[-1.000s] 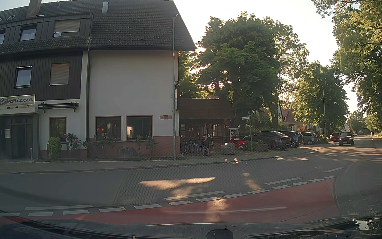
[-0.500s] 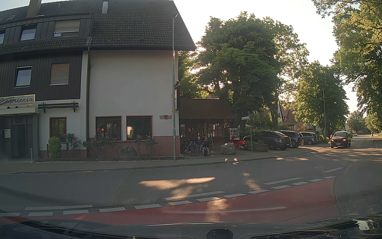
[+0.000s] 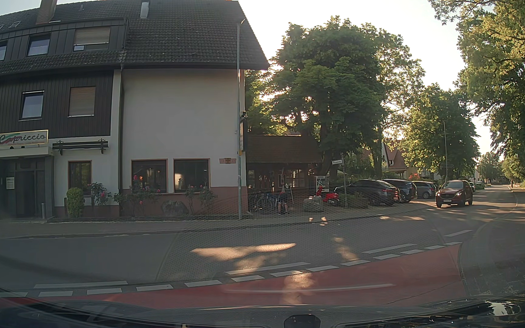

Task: Follow the waypoints while adhering to traffic rules and regulations

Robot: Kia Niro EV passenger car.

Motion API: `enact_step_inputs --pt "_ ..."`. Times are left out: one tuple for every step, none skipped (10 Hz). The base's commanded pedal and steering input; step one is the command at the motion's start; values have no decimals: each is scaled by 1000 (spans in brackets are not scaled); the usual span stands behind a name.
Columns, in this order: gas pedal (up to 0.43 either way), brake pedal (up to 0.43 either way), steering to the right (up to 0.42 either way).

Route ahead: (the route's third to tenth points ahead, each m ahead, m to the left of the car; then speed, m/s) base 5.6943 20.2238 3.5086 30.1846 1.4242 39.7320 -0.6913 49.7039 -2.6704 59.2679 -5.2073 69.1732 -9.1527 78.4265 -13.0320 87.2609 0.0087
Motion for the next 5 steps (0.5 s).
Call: enact_step_inputs --pt "0 238 -42" --pt "0 238 -42" --pt "0 232 -42" --pt "0 238 -42" --pt "0 232 -42"
